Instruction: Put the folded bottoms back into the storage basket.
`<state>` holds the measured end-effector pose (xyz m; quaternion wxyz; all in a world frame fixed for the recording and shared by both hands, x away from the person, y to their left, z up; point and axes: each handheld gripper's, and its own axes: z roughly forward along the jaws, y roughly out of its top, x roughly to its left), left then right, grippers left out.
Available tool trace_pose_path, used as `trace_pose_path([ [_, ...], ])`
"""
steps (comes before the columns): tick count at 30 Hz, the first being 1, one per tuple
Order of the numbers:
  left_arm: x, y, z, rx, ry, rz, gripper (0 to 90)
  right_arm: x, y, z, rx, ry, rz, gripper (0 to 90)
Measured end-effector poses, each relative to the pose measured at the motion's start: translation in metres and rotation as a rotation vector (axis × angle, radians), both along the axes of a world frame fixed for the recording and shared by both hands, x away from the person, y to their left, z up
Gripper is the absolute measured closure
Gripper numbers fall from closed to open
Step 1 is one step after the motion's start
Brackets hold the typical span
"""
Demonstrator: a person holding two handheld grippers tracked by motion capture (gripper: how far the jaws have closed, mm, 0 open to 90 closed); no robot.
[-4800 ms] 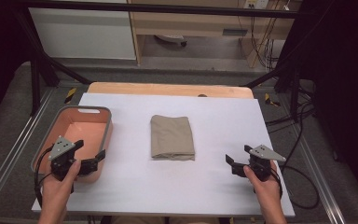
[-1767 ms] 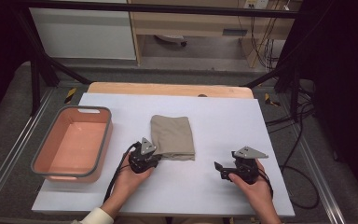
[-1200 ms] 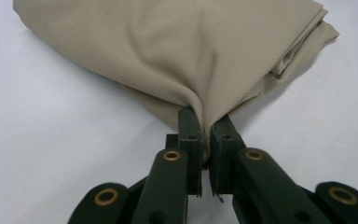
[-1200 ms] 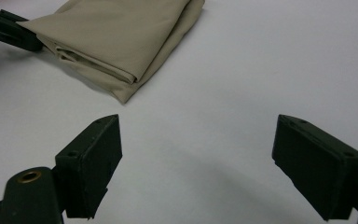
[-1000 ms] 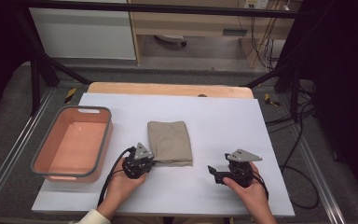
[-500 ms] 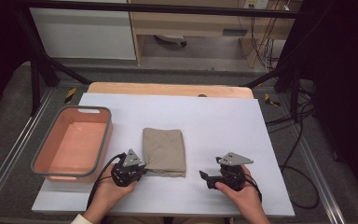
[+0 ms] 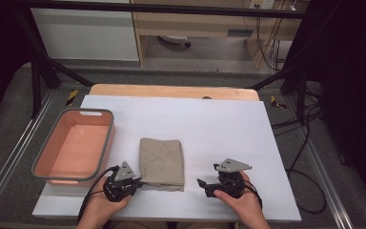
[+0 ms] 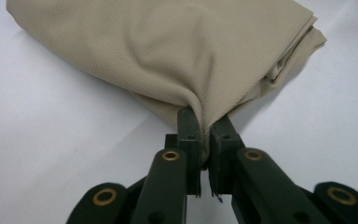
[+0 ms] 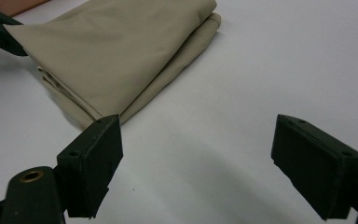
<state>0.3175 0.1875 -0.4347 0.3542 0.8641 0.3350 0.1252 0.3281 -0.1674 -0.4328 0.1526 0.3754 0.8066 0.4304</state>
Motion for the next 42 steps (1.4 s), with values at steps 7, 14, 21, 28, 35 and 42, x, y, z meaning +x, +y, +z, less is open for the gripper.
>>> trace_pose_path([
  [7, -0.008, 0.005, 0.0, -0.008, 0.008, -0.002, 85.6, -0.003, 0.008, -0.001, -0.003, 0.009, 0.02, 16.7],
  [14, -0.01, 0.008, -0.001, -0.006, 0.018, 0.001, 85.6, -0.006, 0.017, -0.003, -0.003, 0.016, 0.048, 17.2],
  [21, -0.012, 0.007, -0.002, 0.003, 0.024, -0.001, 85.7, -0.009, 0.026, -0.005, -0.006, 0.023, 0.071, 19.2],
  [28, -0.012, 0.008, -0.004, 0.017, 0.033, 0.009, 85.6, -0.011, 0.031, -0.006, -0.008, 0.03, 0.086, 20.4],
  [35, -0.014, 0.008, -0.002, 0.003, 0.003, 0.023, 74.4, -0.013, 0.035, -0.007, -0.002, 0.037, 0.096, 21.4],
  [42, -0.021, 0.013, 0.012, -0.104, -0.088, 0.068, 47.3, -0.013, 0.042, -0.01, -0.007, 0.051, 0.123, 27.1],
])
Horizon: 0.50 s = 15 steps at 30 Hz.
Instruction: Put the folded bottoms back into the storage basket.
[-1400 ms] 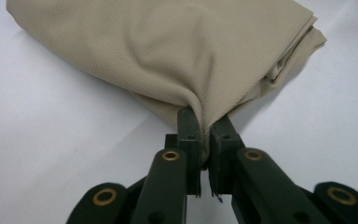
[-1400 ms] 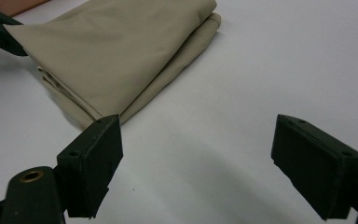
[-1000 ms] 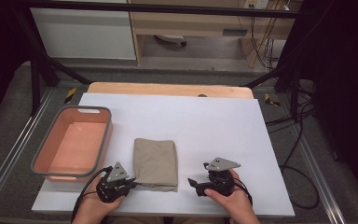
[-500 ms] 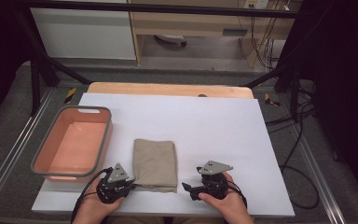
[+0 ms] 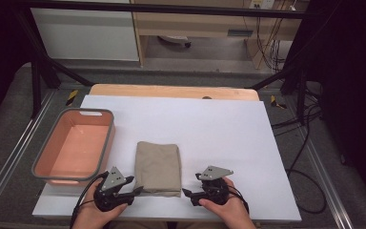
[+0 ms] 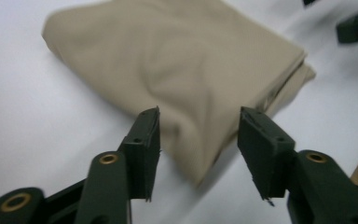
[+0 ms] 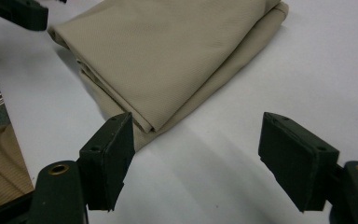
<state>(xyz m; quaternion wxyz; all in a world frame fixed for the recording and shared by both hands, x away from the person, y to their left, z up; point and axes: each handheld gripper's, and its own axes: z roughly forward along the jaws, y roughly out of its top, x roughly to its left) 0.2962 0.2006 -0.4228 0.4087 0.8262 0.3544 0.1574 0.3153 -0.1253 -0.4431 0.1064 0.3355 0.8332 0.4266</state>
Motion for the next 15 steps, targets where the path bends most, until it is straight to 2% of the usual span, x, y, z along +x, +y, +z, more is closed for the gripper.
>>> trace_pose_path([
  [3, 0.002, 0.001, 0.002, -0.016, -0.015, 0.01, 43.3, -0.001, 0.003, -0.001, 0.004, 0.003, 0.002, 29.5],
  [5, 0.003, 0.0, 0.005, -0.034, -0.042, 0.028, 41.1, -0.002, 0.009, -0.004, -0.005, 0.005, 0.022, 33.0],
  [7, 0.003, 0.001, 0.006, -0.034, -0.051, 0.035, 39.4, -0.002, 0.014, -0.006, -0.013, 0.017, 0.034, 35.4],
  [8, 0.003, 0.0, 0.006, -0.029, -0.067, 0.053, 38.2, -0.002, 0.016, -0.008, -0.014, 0.021, 0.04, 36.7],
  [12, 0.004, -0.001, 0.006, -0.023, -0.07, 0.059, 34.4, -0.005, 0.025, -0.012, -0.03, 0.029, 0.064, 39.2],
  [13, 0.004, -0.001, 0.006, -0.024, -0.071, 0.061, 34.4, -0.006, 0.031, -0.014, -0.055, 0.025, 0.07, 40.1],
  [15, 0.004, -0.002, 0.006, -0.021, -0.072, 0.06, 34.0, -0.006, 0.036, -0.015, -0.057, 0.015, 0.066, 40.5],
])
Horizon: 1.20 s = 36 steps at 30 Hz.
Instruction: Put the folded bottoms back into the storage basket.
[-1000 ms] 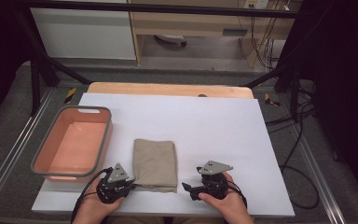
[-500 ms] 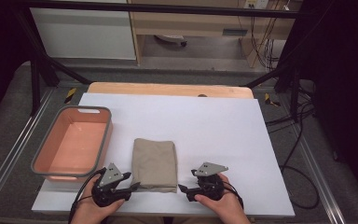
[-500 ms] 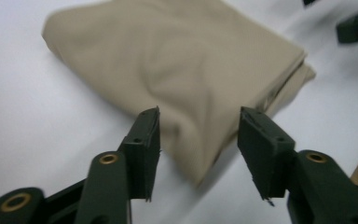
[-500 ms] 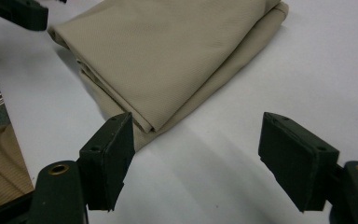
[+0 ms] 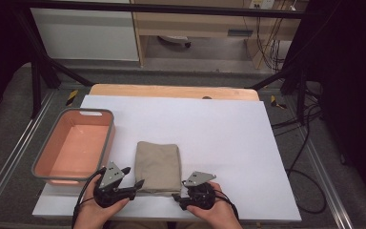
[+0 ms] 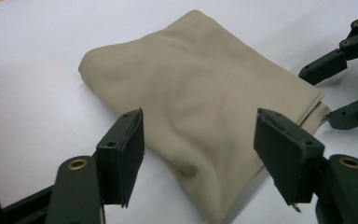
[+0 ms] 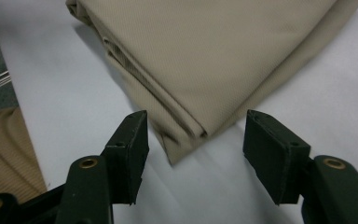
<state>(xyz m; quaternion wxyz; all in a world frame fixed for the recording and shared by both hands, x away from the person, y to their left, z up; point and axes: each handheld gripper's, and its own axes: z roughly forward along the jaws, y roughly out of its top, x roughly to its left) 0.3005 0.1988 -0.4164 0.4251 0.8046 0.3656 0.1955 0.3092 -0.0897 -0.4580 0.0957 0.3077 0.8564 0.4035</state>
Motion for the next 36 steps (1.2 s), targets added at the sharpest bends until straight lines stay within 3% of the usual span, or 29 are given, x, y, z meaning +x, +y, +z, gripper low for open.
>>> trace_pose_path([
  [5, 0.001, -0.002, 0.001, 0.01, -0.014, 0.002, 33.1, -0.003, 0.01, -0.002, -0.021, -0.044, -0.002, 42.8],
  [6, 0.001, -0.002, 0.001, 0.008, -0.017, 0.005, 32.9, -0.007, 0.014, -0.002, -0.047, -0.078, -0.008, 45.4],
  [11, 0.001, -0.002, 0.001, 0.008, -0.019, 0.01, 32.7, -0.01, 0.017, -0.003, -0.041, -0.096, -0.01, 52.9],
  [18, 0.002, 0.0, 0.002, 0.001, -0.027, 0.024, 32.5, -0.008, 0.019, -0.003, -0.048, -0.123, 0.004, 79.7],
  [22, 0.002, -0.002, 0.004, 0.008, -0.038, 0.022, 32.1, -0.009, 0.018, -0.003, -0.056, -0.138, 0.022, 82.6],
  [28, 0.009, -0.007, 0.009, 0.005, -0.052, 0.04, 25.4, -0.018, 0.013, 0.0, -0.044, -0.12, 0.035, 83.1],
  [36, 0.04, -0.033, 0.03, 0.011, -0.086, 0.036, 19.6, -0.025, 0.002, 0.004, -0.035, -0.092, 0.023, 83.2],
])
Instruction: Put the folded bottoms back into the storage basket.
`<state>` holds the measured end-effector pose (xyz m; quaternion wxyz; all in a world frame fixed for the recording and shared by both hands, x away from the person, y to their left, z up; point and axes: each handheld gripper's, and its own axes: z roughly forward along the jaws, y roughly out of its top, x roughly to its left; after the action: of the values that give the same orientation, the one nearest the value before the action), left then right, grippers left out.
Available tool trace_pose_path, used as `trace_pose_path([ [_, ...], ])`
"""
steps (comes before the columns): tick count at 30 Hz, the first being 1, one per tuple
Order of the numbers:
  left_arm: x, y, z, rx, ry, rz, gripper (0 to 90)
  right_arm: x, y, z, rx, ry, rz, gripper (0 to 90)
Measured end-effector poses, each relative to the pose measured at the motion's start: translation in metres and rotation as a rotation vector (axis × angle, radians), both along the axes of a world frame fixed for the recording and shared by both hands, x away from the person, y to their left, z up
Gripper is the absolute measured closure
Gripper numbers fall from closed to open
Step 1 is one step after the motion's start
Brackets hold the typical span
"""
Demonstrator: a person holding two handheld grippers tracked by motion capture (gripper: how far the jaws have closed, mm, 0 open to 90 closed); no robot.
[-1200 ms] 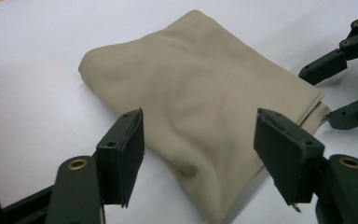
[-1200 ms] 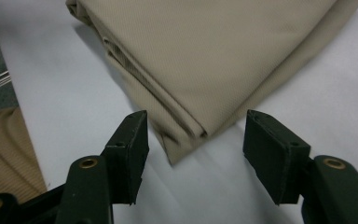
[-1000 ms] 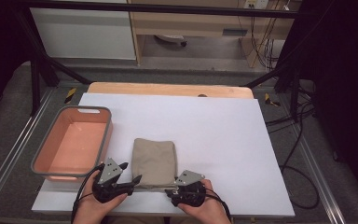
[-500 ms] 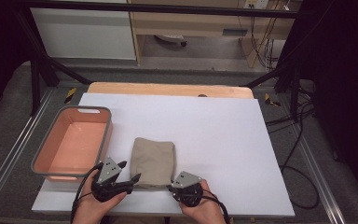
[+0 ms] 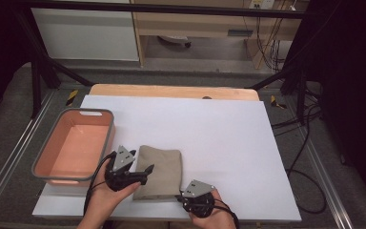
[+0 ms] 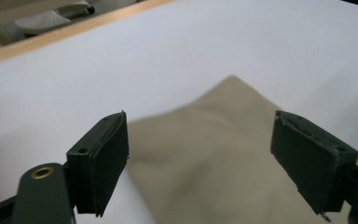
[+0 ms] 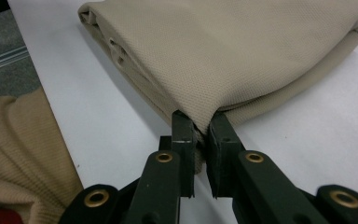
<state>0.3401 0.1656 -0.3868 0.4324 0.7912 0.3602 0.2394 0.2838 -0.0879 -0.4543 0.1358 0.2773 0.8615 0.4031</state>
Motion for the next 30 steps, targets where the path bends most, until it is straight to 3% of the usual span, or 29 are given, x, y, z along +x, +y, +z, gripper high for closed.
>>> trace_pose_path([
  [2, 0.011, -0.006, 0.006, 0.002, -0.018, 0.001, 19.4, 0.0, 0.0, 0.0, -0.001, 0.001, 0.003, 83.1],
  [7, 0.041, -0.017, 0.016, -0.029, -0.001, 0.022, 17.6, 0.0, -0.001, 0.0, -0.006, 0.006, 0.012, 83.2],
  [8, 0.052, -0.019, 0.016, -0.026, 0.008, 0.035, 17.1, -0.002, -0.003, 0.0, -0.005, 0.011, 0.017, 83.2],
  [13, 0.072, -0.022, 0.006, -0.048, 0.042, 0.047, 16.2, -0.002, -0.003, -0.002, -0.013, 0.016, 0.03, 83.0],
  [26, 0.087, -0.018, -0.019, 0.022, 0.107, 0.058, 17.4, -0.001, -0.004, -0.004, -0.007, 0.02, 0.03, 82.0],
  [30, 0.09, -0.016, -0.023, 0.024, 0.115, 0.07, 17.7, -0.001, -0.003, -0.004, -0.005, 0.021, 0.027, 81.9],
])
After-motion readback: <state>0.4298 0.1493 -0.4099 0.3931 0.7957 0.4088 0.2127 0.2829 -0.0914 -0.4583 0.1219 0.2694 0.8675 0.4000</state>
